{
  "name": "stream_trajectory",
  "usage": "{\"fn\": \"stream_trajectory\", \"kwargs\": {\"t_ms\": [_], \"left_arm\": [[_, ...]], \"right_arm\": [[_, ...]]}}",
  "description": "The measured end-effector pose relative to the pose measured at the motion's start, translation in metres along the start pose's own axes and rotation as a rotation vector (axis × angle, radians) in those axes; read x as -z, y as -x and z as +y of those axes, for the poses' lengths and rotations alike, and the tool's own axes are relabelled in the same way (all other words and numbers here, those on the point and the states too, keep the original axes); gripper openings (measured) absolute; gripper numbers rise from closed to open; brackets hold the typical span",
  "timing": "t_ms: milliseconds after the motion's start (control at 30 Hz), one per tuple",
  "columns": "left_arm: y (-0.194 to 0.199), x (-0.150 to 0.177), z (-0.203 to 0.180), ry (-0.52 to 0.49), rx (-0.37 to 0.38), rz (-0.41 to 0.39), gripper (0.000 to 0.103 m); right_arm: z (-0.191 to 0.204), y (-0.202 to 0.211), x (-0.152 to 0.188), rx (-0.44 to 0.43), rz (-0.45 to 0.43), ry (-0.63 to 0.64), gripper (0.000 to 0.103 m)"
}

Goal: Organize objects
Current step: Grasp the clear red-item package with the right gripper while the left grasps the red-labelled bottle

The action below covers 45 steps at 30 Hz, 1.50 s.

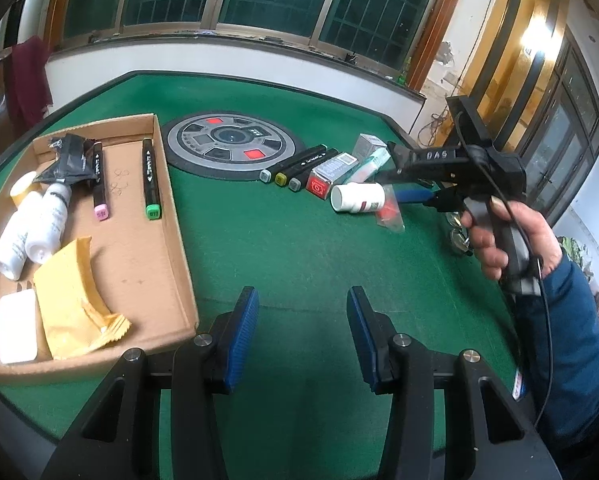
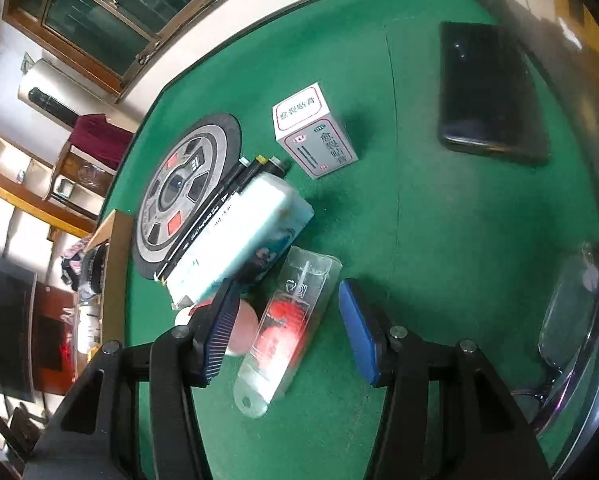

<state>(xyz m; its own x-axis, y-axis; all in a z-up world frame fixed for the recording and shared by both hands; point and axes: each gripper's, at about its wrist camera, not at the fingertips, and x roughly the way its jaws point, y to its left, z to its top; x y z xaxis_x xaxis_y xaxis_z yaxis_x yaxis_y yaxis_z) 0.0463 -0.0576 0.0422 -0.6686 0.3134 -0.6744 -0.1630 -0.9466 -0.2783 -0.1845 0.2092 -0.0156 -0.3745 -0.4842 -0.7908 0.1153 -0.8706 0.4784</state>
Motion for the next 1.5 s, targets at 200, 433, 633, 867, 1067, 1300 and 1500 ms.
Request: {"fn": "stream_trajectory", "kwargs": {"t_ms": [200, 433, 633, 867, 1067, 1300, 1500], "left_arm": [[-0.005, -0.021, -0.012, -0.046, -0.002, -0.009, 0.04], [-0.032, -0.05, -0.04, -0.179, -0.016, 0.023, 0.041], [-0.068, -0.07, -0.066, -0.278, -0.051, 0.042, 0.045], [-0.11, -0.078, -0.094, -0.375, -0.063, 0.097, 0.043], [-0.134, -0.08, -0.101, -0.41, -0.094, 0.121, 0.029], [-0.151, -0.097, -0.097, -0.385, -0.127, 0.108, 0.029], [-0.159, -0.105, -0.102, -0.439, -0.13, 0.126, 0.029]], "right_arm": [[0.037, -0.003, 0.011, 0.179, -0.012, 0.154, 0.051], [0.041, 0.002, 0.028, 0.359, -0.04, 0.355, 0.025], [0.014, 0.028, 0.033, 0.217, -0.077, 0.208, 0.024], [0.009, 0.032, 0.035, 0.132, -0.101, 0.158, 0.025], [0.002, 0.038, 0.031, 0.103, -0.115, 0.127, 0.025], [0.0, 0.041, 0.029, 0.102, -0.131, 0.118, 0.025], [-0.004, 0.042, 0.027, 0.103, -0.134, 0.104, 0.025]]}}
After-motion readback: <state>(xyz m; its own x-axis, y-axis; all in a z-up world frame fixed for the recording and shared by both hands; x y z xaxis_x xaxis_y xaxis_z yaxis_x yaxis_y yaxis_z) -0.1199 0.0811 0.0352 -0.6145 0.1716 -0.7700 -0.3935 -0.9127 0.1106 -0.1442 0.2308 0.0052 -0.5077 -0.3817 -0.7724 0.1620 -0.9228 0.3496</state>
